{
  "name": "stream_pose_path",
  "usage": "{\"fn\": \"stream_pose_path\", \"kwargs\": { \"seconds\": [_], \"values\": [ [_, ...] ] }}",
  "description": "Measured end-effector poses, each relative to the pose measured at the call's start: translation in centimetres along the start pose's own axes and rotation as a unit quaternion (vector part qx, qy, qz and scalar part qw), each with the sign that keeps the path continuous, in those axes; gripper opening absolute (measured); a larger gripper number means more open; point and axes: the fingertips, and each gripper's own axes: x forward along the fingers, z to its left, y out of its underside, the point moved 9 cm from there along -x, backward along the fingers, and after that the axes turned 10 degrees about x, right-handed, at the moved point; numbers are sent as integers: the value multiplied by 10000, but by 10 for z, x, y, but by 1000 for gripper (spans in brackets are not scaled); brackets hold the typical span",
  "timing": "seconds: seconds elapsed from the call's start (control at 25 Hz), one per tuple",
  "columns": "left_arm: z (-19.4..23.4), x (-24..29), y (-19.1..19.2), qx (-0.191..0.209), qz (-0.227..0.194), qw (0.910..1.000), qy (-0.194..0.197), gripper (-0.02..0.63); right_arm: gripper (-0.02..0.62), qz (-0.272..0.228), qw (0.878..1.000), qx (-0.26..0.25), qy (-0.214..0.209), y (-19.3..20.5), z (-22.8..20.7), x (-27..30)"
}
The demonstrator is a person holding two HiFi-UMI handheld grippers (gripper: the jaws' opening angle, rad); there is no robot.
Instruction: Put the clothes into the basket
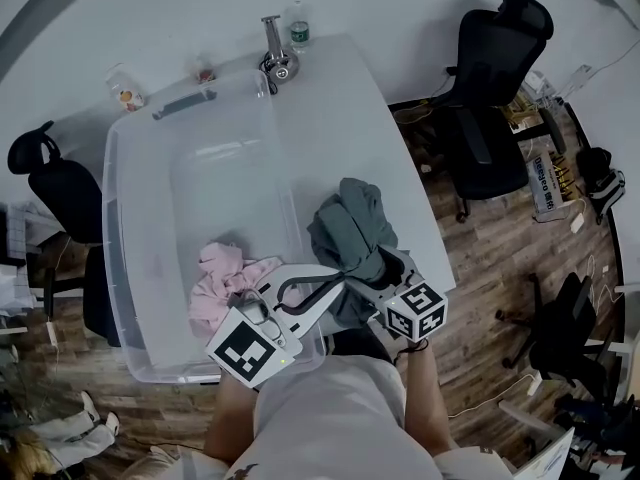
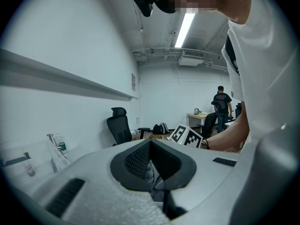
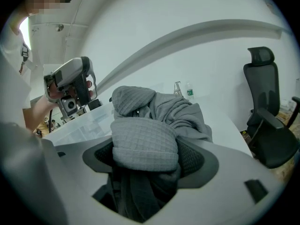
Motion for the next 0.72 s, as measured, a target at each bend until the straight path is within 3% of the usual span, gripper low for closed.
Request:
{"fn": "stream_pose_path", "kwargs": {
  "seconds": [0.72],
  "values": [
    [1, -32, -5, 59, -119, 9992, -365, 5, 364, -644, 9951, -666, -336, -67, 49, -26]
  ]
}}
